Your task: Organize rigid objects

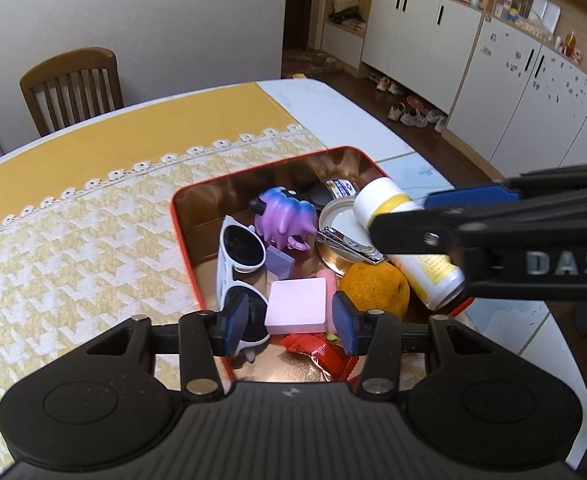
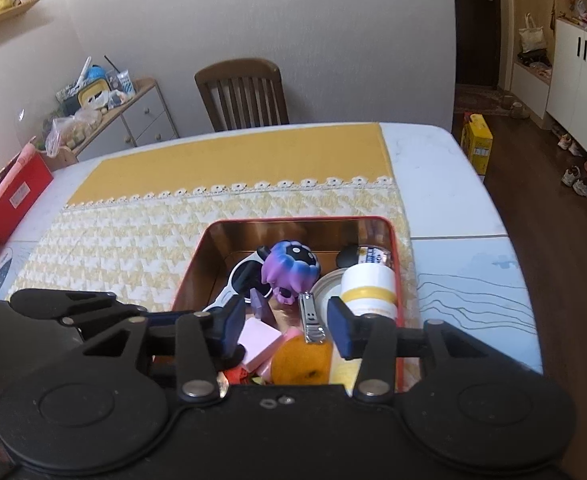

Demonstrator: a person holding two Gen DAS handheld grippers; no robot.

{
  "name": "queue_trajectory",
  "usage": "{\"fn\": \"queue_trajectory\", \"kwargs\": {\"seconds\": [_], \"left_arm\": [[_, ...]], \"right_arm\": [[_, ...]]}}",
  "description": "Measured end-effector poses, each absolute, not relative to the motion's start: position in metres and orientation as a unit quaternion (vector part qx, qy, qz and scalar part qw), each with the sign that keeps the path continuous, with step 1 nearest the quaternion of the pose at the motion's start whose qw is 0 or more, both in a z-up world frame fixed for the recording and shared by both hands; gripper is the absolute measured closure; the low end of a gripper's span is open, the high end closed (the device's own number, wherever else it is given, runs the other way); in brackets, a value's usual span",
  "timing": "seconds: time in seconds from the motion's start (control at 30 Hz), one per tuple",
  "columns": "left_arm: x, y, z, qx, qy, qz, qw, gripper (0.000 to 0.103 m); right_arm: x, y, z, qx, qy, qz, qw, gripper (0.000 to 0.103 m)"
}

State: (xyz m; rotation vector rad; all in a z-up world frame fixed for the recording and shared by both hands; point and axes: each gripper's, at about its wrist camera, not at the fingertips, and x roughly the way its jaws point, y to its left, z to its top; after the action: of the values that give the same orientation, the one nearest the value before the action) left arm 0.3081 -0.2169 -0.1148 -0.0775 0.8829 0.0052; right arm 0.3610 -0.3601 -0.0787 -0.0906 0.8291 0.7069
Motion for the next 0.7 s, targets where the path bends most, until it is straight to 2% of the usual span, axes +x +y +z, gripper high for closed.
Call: {"fn": "queue_trajectory", "kwargs": {"seconds": [0.13, 0.23, 0.47, 0.63, 0.7], "left_arm": [[0.295, -0.213, -0.103, -0.035, 0.408, 0.002, 0.913, 0.050], [0.285, -0.211, -0.094, -0.037, 0.395, -0.001, 0.918, 0.049], [0.254, -0.201, -0.072, -0.040, 0.359, -0.002, 0.933, 0.035], [0.235, -0.193, -0.062, -0.039, 0.340, 0.003, 0.940, 0.032], [0.229, -0.190, -0.060, -0.039, 0.336, 0.005, 0.941, 0.027]], "right_arm": [[0.352, -0.371, -0.071, -0.031, 0.386, 0.334, 0.860, 0.049], [0.343, -0.376, -0.064, -0.029, 0.375, 0.335, 0.864, 0.042], [0.324, -0.388, -0.051, -0.002, 0.360, 0.338, 0.869, 0.023], [0.307, -0.393, -0.050, 0.006, 0.356, 0.336, 0.872, 0.016], [0.301, -0.395, -0.050, 0.010, 0.353, 0.332, 0.875, 0.010]]}}
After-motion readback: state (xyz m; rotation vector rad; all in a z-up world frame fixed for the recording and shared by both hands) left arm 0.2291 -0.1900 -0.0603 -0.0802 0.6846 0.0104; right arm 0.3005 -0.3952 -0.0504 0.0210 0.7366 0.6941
